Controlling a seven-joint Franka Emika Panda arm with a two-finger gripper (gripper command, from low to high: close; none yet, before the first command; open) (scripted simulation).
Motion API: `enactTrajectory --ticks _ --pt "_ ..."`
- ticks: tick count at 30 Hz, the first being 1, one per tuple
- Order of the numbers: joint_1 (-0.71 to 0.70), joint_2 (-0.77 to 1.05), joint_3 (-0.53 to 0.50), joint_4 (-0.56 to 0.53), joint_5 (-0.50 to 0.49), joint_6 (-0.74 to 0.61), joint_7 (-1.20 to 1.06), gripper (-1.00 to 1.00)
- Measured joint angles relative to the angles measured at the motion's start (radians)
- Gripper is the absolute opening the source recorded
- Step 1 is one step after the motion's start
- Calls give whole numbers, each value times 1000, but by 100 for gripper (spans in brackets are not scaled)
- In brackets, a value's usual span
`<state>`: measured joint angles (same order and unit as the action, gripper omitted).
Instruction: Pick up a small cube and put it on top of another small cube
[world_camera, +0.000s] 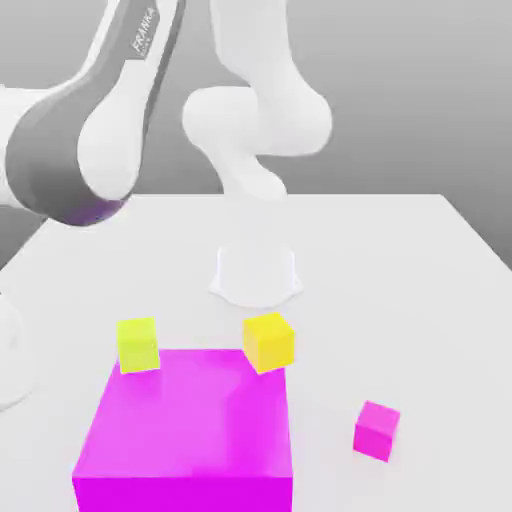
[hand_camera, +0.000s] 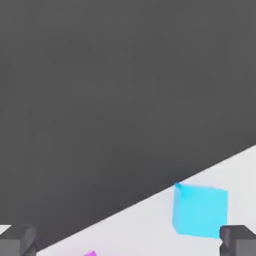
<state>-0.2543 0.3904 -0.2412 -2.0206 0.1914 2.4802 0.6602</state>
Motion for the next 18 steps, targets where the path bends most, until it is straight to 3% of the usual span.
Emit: enactTrajectory --ticks 7,8,14,18 --pt "-78 254 24 61 54 100 -37 0" --pt "-84 279 32 68 61 118 -42 -100" --pt "-87 291 35 71 67 126 -47 -100" --pt "-64 193 5 46 38 53 -27 -100"
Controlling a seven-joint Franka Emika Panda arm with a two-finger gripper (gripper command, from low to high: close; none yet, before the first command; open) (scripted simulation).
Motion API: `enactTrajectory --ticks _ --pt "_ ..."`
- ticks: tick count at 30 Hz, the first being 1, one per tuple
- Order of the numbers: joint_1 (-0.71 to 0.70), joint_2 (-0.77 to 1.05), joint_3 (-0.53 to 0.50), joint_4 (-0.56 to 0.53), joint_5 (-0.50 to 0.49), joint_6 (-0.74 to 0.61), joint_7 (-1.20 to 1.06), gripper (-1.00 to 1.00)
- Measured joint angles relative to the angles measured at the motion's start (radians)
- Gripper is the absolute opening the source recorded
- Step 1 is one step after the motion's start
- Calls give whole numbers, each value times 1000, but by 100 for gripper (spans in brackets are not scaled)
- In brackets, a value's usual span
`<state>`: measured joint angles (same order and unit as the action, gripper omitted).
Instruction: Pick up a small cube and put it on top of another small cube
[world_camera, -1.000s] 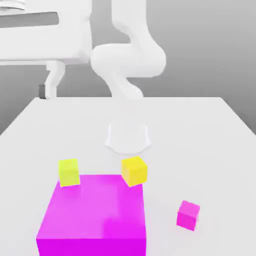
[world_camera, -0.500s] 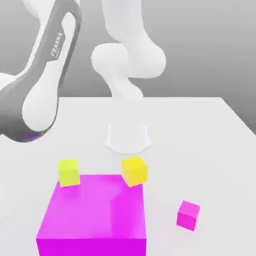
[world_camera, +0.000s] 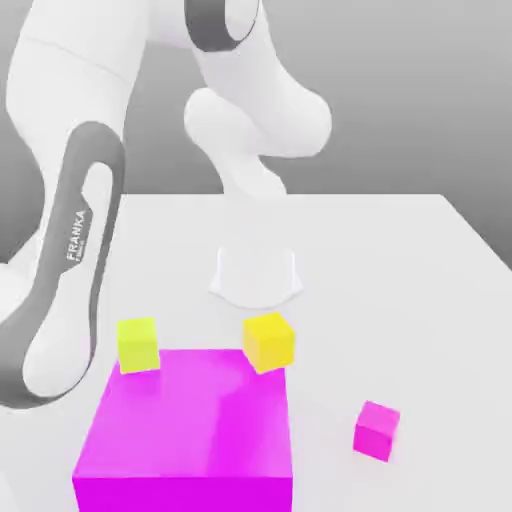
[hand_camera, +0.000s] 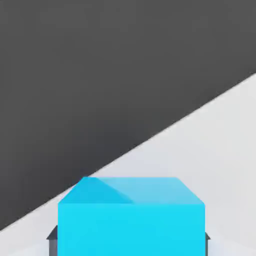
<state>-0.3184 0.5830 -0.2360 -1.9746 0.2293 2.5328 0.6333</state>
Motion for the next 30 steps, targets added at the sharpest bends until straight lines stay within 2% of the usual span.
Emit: enactTrajectory --ticks 12,26,30 --pt "97 -435 -53 -320 -157 -100 74 -100" --pt "85 -944 19 -721 -326 -195 148 -100" --pt "84 -930 24 -795 -331 -106 143 -100"
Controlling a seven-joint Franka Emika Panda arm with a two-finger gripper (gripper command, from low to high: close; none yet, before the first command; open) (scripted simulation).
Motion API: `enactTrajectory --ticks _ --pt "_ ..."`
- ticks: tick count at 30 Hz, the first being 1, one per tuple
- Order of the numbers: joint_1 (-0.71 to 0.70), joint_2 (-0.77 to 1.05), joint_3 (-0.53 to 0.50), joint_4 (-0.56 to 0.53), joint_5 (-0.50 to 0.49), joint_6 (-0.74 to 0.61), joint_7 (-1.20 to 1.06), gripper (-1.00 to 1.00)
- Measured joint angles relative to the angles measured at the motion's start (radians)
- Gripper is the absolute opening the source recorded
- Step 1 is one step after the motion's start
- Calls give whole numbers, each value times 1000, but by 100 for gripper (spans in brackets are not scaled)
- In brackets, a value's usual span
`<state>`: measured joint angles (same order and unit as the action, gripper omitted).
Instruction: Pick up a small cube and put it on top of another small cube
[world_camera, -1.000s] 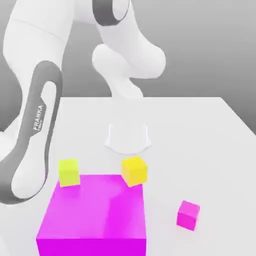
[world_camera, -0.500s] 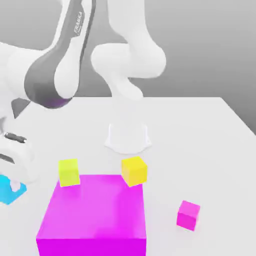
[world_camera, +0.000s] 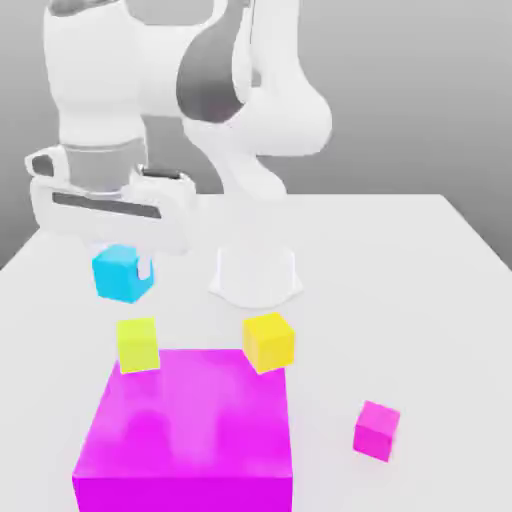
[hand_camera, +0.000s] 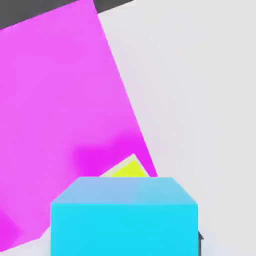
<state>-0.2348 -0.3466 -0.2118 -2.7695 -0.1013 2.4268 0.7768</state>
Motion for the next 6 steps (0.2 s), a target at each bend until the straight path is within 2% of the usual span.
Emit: enactTrajectory --ticks 2,3,6 --pt "2 60 -4 -23 4 83 -5 -100" --pt "2 82 -6 -31 6 113 -7 100" --pt "2 82 -6 -31 6 113 -7 100"
